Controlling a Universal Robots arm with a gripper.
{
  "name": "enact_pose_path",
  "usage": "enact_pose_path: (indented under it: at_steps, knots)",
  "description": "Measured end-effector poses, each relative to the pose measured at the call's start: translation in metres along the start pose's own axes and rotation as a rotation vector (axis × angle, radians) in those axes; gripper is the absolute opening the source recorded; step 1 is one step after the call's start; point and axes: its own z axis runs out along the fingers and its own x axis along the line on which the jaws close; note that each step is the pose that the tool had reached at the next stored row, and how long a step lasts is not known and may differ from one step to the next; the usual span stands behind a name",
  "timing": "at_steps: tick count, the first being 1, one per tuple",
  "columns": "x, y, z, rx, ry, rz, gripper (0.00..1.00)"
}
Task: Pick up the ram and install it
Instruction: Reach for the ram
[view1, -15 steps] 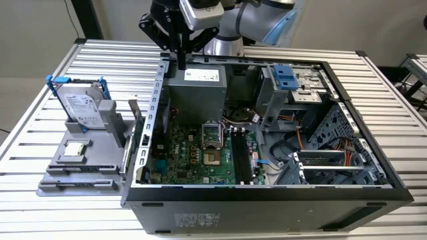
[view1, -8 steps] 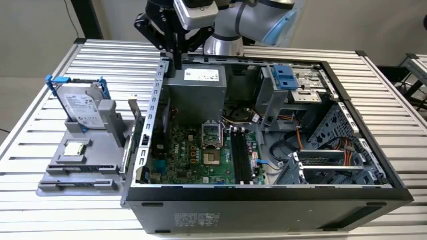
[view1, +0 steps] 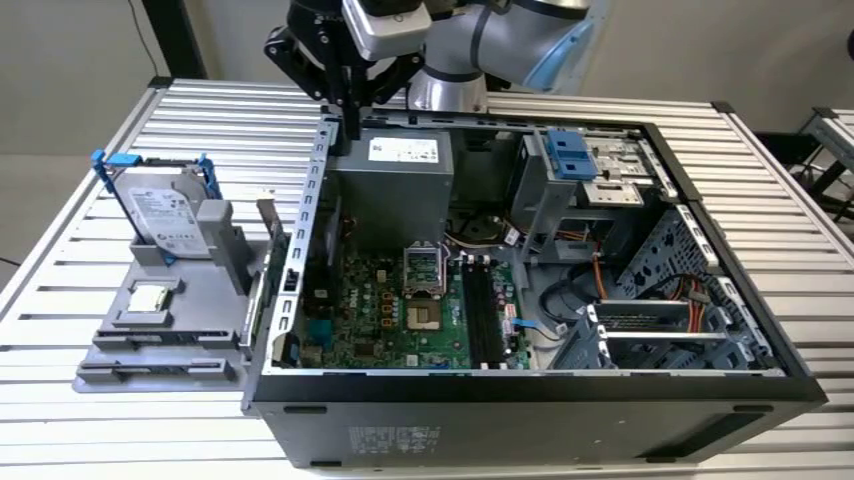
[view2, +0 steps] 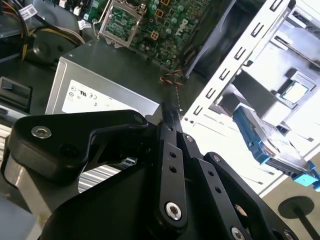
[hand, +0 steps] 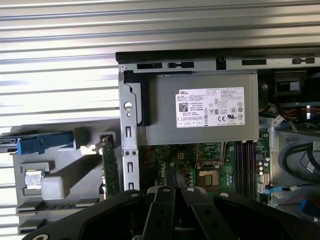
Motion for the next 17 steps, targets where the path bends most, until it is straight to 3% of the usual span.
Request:
enact_pose_path:
  at_steps: [17]
  knots:
    - [0.0137, -0.001, -0.0001, 0.0001, 0.0002, 0.0, 0.0]
